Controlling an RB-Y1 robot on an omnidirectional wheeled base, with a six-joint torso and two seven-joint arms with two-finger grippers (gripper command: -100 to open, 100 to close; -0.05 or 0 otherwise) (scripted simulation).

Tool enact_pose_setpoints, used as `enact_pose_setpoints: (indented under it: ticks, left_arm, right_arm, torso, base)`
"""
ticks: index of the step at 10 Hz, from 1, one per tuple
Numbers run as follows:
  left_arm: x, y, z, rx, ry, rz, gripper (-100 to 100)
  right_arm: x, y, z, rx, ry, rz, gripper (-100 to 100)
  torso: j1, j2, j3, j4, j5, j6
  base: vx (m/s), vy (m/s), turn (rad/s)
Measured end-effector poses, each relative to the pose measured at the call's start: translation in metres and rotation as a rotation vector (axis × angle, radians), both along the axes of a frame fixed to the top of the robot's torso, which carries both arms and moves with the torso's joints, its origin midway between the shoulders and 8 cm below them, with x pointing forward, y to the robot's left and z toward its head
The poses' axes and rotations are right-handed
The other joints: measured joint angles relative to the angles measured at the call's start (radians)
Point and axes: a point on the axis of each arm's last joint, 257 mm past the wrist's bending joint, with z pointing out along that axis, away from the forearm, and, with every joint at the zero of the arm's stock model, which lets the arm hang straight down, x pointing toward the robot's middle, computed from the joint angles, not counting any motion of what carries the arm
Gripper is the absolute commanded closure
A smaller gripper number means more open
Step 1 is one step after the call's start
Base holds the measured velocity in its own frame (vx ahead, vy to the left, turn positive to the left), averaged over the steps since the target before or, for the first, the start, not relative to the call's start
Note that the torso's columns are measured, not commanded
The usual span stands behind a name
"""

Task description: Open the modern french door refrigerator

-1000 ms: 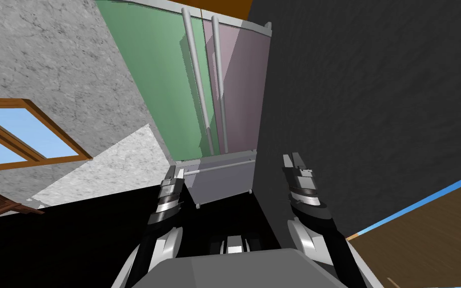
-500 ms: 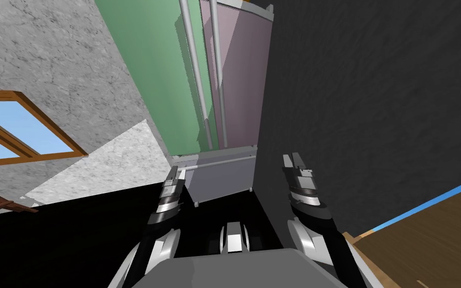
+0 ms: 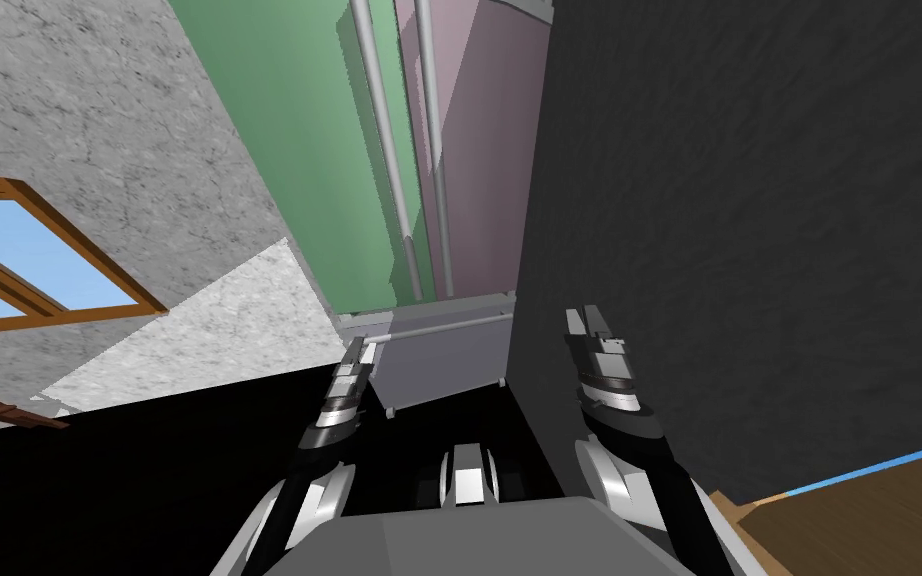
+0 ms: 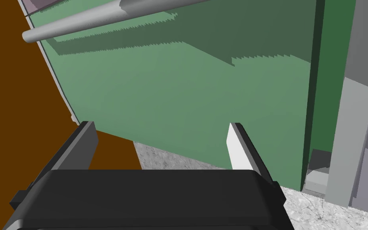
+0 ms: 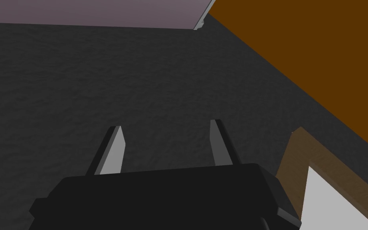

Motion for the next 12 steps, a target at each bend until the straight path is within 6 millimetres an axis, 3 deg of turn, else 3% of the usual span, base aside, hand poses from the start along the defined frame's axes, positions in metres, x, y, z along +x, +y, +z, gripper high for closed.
enact_pose_setpoints:
  ticks: [12]
  left_arm:
    - [0.008,0.013,-0.081,0.054,0.070,-0.038,-100]
  right_arm:
    - [0.000,0.000,0.000,0.000,0.000,0.000,0]
  torso:
    - [0.001,0.000,0.000,0.000,0.000,0.000]
  base:
    - [0.078,-0.024,0.005]
